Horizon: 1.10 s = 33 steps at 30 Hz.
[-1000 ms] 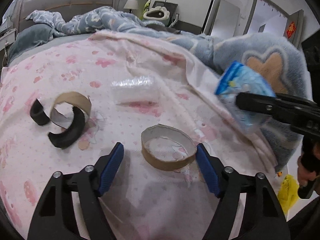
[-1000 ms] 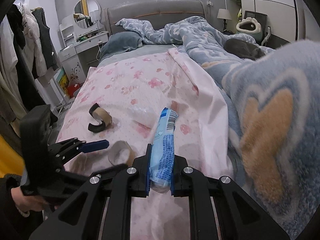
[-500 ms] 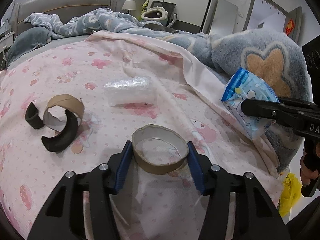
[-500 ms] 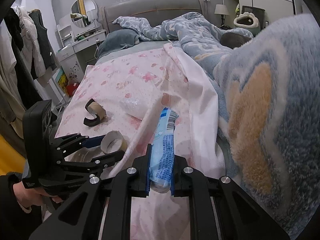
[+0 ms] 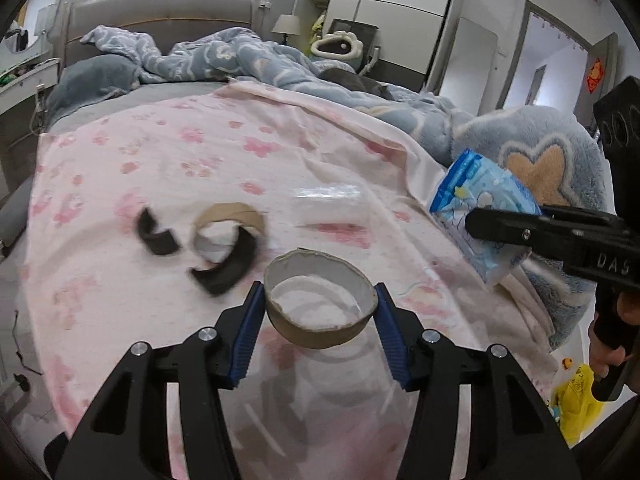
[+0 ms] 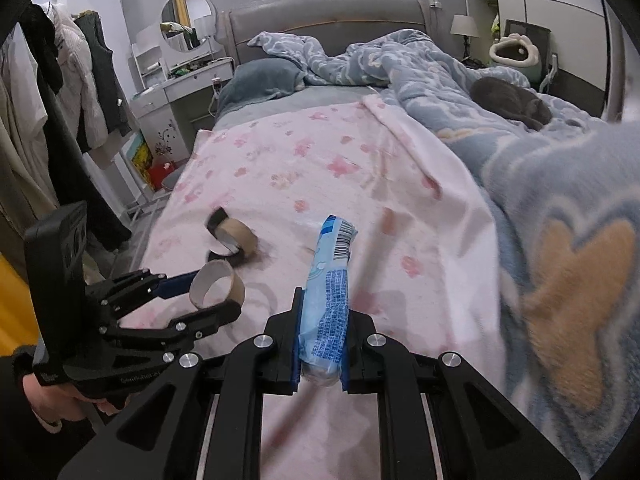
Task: Collect trash
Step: 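Carry the cardboard roll into the bin with the left tool while the right tool carries the wrapper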
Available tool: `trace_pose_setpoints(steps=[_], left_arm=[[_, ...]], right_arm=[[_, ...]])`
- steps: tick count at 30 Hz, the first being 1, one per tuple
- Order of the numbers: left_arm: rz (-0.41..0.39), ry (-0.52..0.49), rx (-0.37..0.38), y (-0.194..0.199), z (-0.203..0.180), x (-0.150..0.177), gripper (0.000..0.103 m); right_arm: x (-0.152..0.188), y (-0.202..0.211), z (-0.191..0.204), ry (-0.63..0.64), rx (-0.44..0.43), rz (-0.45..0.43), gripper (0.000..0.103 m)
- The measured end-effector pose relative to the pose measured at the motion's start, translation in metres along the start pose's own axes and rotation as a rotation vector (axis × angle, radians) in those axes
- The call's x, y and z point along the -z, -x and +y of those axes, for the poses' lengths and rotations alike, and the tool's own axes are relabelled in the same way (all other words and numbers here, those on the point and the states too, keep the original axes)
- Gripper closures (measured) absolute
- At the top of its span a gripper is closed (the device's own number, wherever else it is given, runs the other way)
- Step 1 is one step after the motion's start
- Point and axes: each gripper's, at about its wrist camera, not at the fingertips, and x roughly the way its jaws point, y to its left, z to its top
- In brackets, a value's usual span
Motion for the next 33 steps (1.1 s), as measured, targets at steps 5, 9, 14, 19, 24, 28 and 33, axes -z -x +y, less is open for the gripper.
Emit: trace_pose_setpoints(steps=[5, 9, 14, 19, 24, 28, 33], left_arm=[[0.003, 0.018, -0.053, 0.021, 0.027, 0.000, 0.046], [0.005, 0.046, -0.094, 0.036, 0.052, 0.000, 0.046], [0.001, 0.075, -0.148, 0.058, 0.086, -0.001, 0.046], [0.000, 0.103, -0.184, 0.077, 0.112, 0.002, 0.046], [0.014, 0.130, -0.218, 0.091, 0.135, 0.007, 0.046], [0.029, 0.145, -0.237, 0.097, 0.150, 0.011, 0.046], [0.068, 0.176, -0.252, 0.105, 0.172, 0.018, 0.046]], right_arm=[[-0.016, -0.012, 0.034, 0.034, -0.039, -0.003, 0.089], [-0.027, -0.023, 0.059, 0.064, -0.070, 0.001, 0.089], [-0.035, -0.039, 0.087, 0.092, -0.100, 0.012, 0.089], [-0.040, -0.054, 0.112, 0.114, -0.125, 0.026, 0.089], [-0.048, -0.067, 0.137, 0.138, -0.153, 0.030, 0.089], [-0.051, -0.077, 0.161, 0.162, -0.178, 0.038, 0.089], [-0.055, -0.089, 0.182, 0.185, -0.204, 0.050, 0.089]])
